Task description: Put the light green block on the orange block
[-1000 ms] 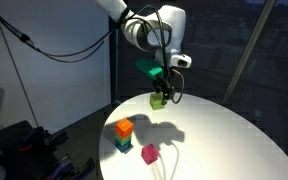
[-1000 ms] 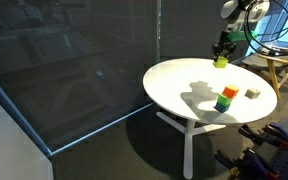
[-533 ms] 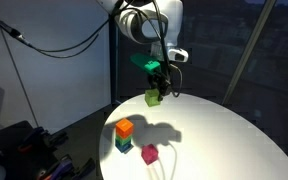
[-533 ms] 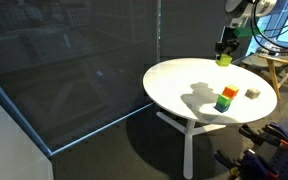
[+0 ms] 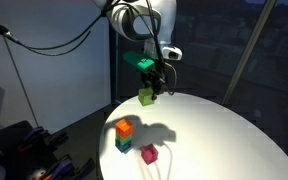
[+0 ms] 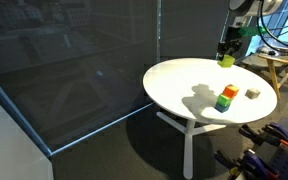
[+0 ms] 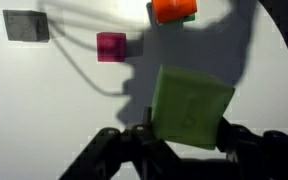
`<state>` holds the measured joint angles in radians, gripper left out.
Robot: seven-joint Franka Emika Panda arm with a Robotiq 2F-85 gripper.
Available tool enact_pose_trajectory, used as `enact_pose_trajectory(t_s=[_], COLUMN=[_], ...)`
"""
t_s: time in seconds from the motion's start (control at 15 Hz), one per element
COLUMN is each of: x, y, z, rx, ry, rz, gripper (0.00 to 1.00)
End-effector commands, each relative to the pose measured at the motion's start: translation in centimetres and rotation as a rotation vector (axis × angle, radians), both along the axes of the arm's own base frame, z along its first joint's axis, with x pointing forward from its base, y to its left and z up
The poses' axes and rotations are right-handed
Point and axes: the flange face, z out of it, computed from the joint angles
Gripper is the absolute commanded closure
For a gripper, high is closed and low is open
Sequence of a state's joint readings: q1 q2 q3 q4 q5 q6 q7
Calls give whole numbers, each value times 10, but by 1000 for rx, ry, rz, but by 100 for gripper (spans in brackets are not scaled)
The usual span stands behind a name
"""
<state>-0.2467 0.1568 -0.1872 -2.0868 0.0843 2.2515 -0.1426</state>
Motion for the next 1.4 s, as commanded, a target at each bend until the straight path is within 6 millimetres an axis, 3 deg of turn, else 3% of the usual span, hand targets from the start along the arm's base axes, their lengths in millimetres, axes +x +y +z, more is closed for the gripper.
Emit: enact_pose_trajectory(t_s=[0.0, 0.47, 1.33], x=[-11, -24, -63], y=[13, 32, 45], z=[7, 2, -15], rx=[-7, -14, -36], ry=[-6, 10, 33], rz=[45, 96, 190], gripper=[69, 69, 69])
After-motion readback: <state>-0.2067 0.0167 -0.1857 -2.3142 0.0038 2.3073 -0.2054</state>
